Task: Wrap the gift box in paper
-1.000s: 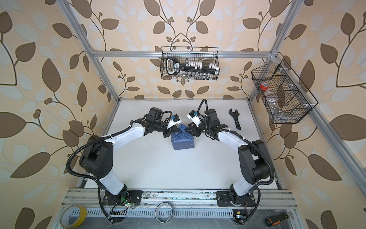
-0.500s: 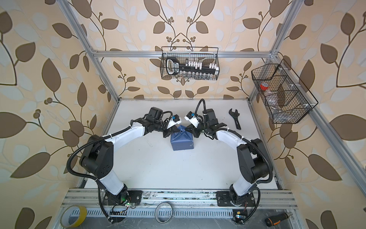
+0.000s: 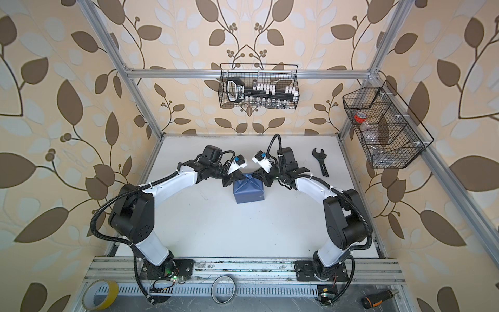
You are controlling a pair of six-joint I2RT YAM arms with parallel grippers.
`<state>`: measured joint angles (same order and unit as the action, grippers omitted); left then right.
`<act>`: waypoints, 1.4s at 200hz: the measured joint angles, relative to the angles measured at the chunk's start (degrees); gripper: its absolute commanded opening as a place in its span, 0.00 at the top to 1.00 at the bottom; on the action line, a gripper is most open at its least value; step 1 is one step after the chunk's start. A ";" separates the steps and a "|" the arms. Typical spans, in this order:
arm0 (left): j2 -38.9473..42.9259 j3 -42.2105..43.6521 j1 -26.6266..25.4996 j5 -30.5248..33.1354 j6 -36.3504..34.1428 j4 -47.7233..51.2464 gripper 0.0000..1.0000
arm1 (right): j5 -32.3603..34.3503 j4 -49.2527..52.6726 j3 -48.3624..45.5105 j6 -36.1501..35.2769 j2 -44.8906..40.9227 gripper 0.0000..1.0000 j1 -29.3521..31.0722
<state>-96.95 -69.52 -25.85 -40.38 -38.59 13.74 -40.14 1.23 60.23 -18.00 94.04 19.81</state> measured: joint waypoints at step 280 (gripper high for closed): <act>-2.10 -4.02 0.44 -1.53 4.15 0.87 0.64 | 0.52 -5.31 -0.79 -0.63 2.69 0.70 -0.48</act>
<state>-99.04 -73.54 -25.41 -41.91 -34.44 14.61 -39.62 -4.08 59.44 -18.63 96.73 19.33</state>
